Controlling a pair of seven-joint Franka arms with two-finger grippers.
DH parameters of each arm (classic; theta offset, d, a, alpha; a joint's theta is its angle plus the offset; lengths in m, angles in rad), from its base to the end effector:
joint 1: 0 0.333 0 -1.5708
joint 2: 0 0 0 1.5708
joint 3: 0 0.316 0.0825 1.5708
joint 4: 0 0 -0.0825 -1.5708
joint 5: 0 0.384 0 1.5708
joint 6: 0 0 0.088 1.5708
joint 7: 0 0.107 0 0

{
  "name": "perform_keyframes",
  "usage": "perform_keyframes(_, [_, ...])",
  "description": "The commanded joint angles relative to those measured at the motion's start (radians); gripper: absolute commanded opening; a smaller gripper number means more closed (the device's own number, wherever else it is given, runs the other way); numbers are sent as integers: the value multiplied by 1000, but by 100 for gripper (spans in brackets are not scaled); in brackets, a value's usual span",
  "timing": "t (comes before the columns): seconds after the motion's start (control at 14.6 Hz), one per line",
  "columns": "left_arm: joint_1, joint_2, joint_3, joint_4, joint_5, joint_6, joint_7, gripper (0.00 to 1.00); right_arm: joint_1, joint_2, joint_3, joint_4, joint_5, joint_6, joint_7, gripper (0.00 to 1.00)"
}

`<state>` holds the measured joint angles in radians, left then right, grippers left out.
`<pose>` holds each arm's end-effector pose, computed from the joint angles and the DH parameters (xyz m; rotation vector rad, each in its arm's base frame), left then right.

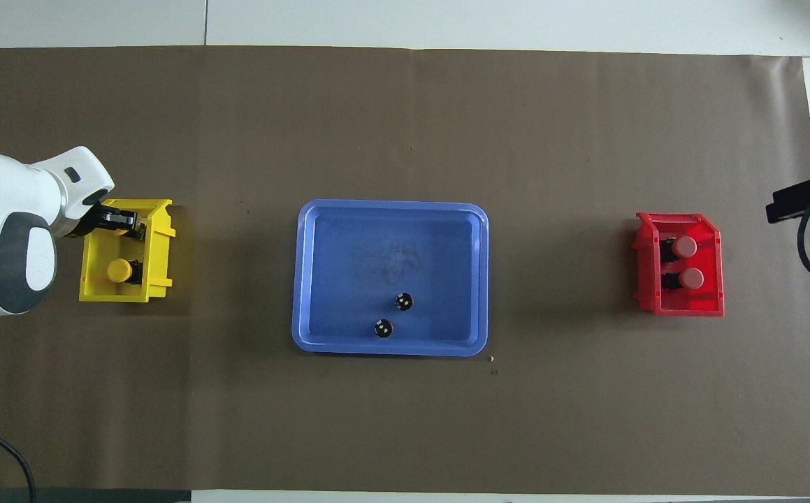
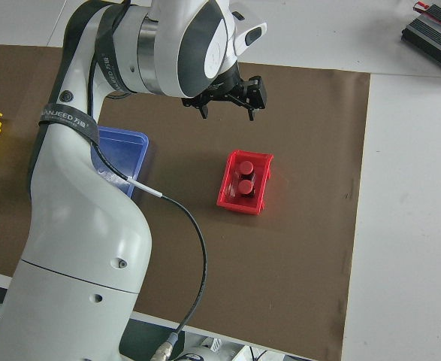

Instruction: Sort red and yellow buttons by color

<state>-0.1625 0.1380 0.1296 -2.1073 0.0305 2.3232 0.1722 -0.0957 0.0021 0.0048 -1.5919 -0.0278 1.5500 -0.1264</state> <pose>0.5723 -0.0195 0.3601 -3.0733 0.3503 -0.1174 0.5496 -0.0531 0.6117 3.1174 0.0554 -0.0729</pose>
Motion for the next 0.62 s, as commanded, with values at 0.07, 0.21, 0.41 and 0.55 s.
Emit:
perform_keyframes(0.07, [-5,-21,-11,25,3,-62,-74,61,4,-4,-3,3,-15,1,19,100])
perform_keyframes(0.21, [-6,-32,-15,136,3,-225,-74,62,5,-4,-3,3,-15,-2,17,100])
perform_keyframes(0.41, [-9,-37,-13,287,-27,-376,-73,100,5,-4,-3,4,-15,-2,17,100])
perform_keyframes(0.55, [-11,-52,-11,380,-32,-482,-68,100,4,-4,-3,4,-15,-2,17,100])
